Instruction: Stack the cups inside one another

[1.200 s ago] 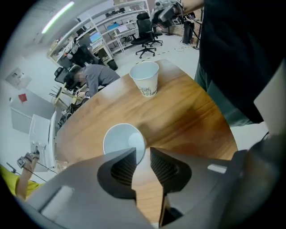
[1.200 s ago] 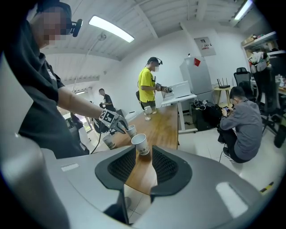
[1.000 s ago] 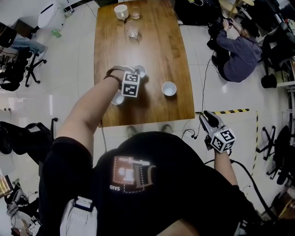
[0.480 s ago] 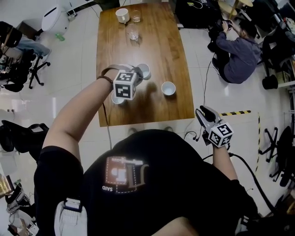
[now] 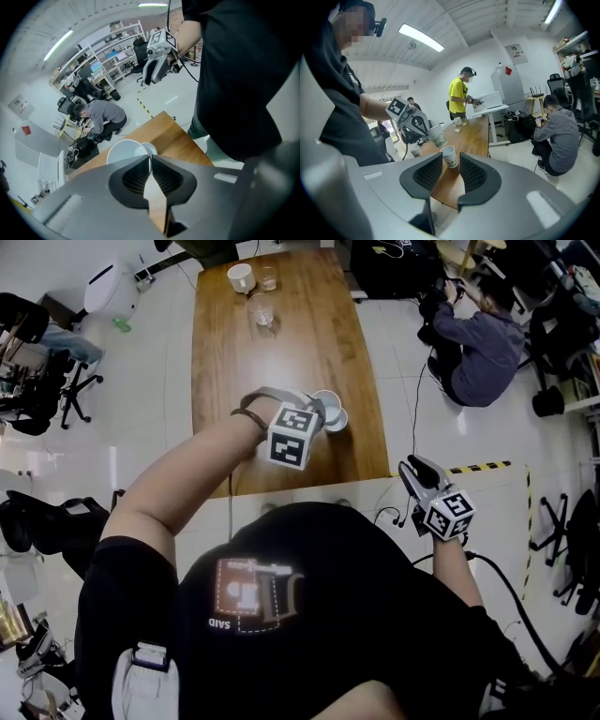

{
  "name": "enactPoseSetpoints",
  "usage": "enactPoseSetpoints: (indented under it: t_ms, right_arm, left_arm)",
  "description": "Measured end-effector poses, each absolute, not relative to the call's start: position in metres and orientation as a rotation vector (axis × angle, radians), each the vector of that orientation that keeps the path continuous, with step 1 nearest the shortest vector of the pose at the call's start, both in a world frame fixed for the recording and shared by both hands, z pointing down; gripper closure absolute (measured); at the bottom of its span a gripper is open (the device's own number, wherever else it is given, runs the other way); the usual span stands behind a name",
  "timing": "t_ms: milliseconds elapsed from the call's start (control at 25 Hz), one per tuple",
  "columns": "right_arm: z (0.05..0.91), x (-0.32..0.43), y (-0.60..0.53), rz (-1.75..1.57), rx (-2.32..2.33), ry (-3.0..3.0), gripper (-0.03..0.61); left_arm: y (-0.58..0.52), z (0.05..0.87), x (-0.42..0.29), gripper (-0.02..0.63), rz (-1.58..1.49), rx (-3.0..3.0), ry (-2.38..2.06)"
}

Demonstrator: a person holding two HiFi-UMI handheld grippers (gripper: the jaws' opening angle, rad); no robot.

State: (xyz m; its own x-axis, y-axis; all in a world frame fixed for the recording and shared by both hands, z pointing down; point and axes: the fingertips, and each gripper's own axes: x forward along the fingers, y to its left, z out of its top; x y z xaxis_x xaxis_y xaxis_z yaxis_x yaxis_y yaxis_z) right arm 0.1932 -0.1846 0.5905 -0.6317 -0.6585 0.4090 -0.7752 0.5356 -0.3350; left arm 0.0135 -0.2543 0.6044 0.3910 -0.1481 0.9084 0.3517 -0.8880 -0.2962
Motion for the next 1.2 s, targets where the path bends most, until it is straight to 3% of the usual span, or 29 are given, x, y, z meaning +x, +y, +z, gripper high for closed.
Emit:
enactPoseSetpoints:
  t_ms: [280,400,640,880,1080,1200]
  right_arm:
    - [0.596,0.215,-0.167,0.759,1.262,-2.5,0.449]
    - [0.597,0.217,-0.163,0.762,1.262,-2.495,0.449]
    - [0.574,0.2,-0.182,0.716,1.223,-2.563,0.449]
    - [0.527,0.148,-0.227,0.564,1.081,-2.706,0.451]
    - [0.505,0.094,-0.253,0.47,0.947,-2.774,0.46]
    - [0.505,0.072,-0.26,0.451,0.885,-2.783,0.475]
  left_arm:
    - [-0.261,0.645,0.03,0.586,-1.594,-2.15,-0.18]
    - [-0.265,0.657,0.034,0.505,-1.596,-2.175,-0.117]
    - [-0.272,0.539,0.022,0.485,-1.192,-2.5,0.336]
    - [-0.26,0.448,-0.121,0.567,-0.576,-2.882,1.144]
    - [-0.225,0.459,-0.252,0.603,0.056,-2.957,1.784]
    - [-0.199,0.49,-0.296,0.609,0.184,-2.889,2.021]
